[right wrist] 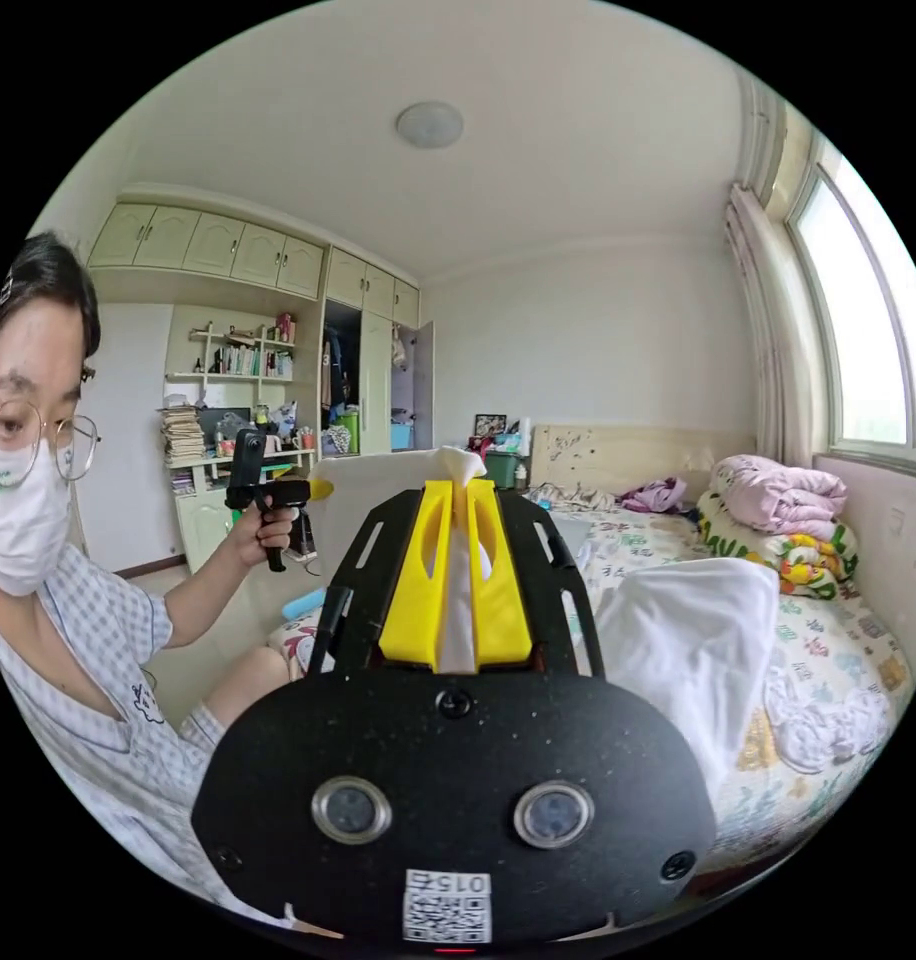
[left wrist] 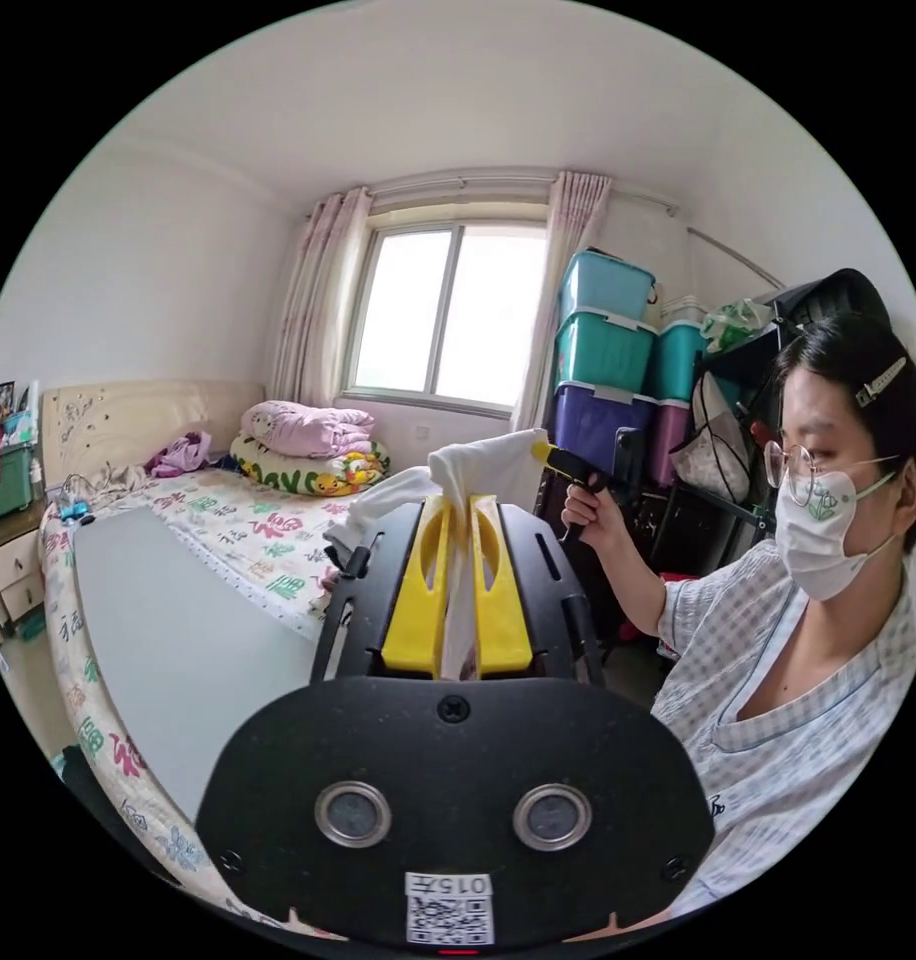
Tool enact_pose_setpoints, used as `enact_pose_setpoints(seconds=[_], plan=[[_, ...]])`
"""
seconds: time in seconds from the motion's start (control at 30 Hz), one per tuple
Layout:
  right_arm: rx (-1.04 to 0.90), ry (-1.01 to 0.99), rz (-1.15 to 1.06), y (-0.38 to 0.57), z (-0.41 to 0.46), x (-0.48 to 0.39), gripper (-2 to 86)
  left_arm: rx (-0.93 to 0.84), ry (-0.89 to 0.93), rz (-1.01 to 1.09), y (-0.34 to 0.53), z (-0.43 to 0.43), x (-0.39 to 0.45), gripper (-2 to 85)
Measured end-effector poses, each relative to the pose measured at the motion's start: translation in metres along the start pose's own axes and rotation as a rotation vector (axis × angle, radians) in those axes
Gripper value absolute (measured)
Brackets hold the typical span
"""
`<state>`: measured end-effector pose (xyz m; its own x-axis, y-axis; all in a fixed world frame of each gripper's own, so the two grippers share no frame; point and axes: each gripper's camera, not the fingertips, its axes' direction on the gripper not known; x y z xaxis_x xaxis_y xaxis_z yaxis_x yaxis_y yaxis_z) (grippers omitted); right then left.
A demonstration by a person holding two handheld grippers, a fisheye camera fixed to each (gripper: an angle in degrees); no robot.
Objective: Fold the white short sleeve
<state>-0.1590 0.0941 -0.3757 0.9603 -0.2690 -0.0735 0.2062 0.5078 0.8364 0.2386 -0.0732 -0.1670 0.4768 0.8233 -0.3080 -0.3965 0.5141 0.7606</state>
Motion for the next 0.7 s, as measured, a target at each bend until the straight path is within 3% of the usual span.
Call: enact_pose_setpoints(seconds=[0.23,0.7], plan=[[0.07,0.096,-0.008,-0.016,-0.086,-0.002,0.8,-0.01,0.156,0.034,-0.029,0.083,0.039,1.2],[0.038,0.73,-0.038,-0.044,-0.189,0.002,0.6,-0.147,0.296,0.174,-0.111,0.354,0.126,1.7]])
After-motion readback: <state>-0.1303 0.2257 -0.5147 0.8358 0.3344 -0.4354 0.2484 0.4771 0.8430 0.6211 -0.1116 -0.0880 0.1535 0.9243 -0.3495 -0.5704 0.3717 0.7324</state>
